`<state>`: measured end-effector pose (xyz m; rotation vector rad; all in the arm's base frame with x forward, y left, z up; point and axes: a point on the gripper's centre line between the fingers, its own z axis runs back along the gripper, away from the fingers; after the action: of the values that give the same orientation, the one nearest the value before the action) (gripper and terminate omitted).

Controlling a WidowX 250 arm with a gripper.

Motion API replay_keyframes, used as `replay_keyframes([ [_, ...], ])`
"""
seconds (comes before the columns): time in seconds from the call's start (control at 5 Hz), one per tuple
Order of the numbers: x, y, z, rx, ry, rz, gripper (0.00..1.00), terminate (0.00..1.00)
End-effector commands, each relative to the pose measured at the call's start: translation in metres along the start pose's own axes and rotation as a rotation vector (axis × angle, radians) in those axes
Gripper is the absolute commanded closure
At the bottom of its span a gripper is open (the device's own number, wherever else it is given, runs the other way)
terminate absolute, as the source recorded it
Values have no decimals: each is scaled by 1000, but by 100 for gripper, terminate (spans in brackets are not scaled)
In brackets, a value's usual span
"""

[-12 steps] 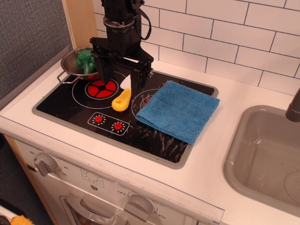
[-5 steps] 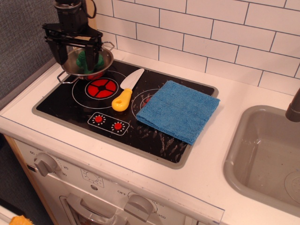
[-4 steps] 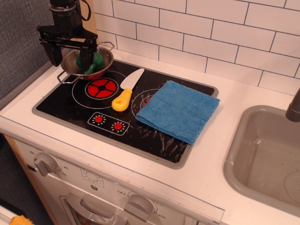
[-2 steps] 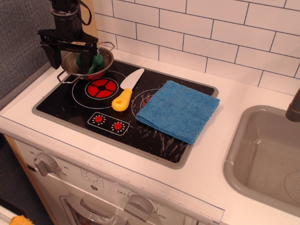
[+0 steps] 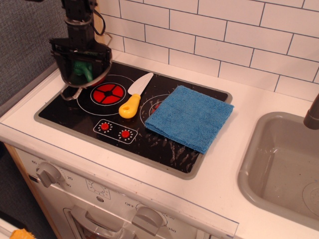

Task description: Move the pepper to the lower left of oven top

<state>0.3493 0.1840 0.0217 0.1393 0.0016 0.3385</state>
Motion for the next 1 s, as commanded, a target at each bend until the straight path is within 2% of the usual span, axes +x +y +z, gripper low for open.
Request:
replay_keyframes([
  [0.0, 11, -6, 6, -7, -37, -15, 100, 0],
  [0.2, 11, -6, 13, -11, -50, -17, 100, 0],
  [0.4, 13, -2, 40, -18, -114, -8, 100, 0],
  [0.6, 14, 6, 79, -29, -208, -7, 100, 0],
  [0.8, 2, 11, 111, -24, -281, -10, 100, 0],
])
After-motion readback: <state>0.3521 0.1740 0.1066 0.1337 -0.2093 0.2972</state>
